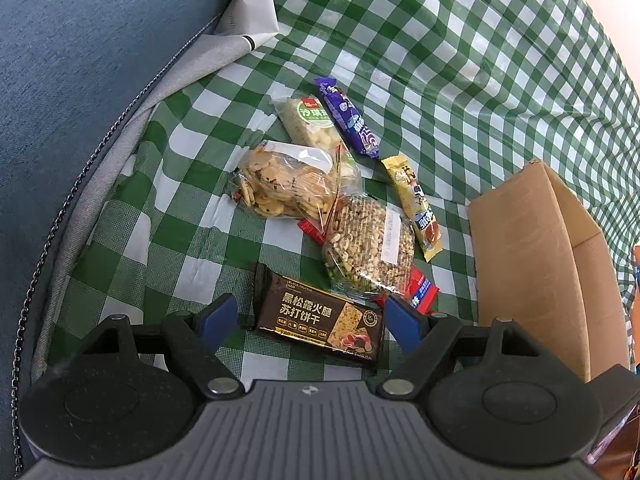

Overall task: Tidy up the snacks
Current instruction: 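Grasp the small red-wrapped candy with the right tool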

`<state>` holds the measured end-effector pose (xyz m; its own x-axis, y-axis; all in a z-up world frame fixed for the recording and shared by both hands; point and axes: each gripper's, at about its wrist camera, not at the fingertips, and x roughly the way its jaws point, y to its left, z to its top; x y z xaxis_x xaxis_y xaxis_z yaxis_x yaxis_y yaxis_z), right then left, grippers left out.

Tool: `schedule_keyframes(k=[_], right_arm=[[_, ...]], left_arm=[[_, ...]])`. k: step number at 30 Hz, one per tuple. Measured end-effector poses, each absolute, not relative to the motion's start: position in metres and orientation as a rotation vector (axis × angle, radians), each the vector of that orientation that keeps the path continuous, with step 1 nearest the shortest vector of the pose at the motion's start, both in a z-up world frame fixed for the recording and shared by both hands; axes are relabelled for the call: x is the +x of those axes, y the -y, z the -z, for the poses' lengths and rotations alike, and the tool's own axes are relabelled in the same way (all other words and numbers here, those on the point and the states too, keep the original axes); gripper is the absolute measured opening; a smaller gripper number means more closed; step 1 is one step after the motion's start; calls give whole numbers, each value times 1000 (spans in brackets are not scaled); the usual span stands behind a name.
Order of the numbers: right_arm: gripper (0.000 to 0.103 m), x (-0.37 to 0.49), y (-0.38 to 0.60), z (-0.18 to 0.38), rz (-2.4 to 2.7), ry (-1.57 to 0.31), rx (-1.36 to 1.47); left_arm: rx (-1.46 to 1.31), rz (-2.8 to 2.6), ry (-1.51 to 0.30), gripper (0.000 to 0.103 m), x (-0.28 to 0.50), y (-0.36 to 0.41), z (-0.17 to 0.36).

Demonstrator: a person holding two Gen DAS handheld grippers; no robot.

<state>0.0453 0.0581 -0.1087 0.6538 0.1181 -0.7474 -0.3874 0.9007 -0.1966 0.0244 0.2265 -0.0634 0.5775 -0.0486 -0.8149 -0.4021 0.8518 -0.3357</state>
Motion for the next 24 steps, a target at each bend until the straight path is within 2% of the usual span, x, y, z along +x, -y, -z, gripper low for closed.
schedule_keyframes(k=[1,4,8,13,15,17,24], right_arm=[[23,45,-58,109,-301,-813,-360],[18,42,-57,109,-324,-808,-364],[17,38,-45,98,-376,-801,-275],[17,24,-36,87,-447,-777,-298],[17,16,-34,91,-480,-794,-319],[18,11,-34,95,-497,-799,-331],[20,8,-35,96,-516,-812,-319]], left_arm=[[-532,-219,-939,85,24,-227,63],[-542,-224,-936,85,24,-228,63],[-551,-229,-936,85,24,-230,63],[-555,-219,-974,88,27,-228,70],[-545,-203,-998,92,31,-225,74],[-512,-189,-1013,103,36,-219,76],[-344,-158,-1081,103,54,-188,91]])
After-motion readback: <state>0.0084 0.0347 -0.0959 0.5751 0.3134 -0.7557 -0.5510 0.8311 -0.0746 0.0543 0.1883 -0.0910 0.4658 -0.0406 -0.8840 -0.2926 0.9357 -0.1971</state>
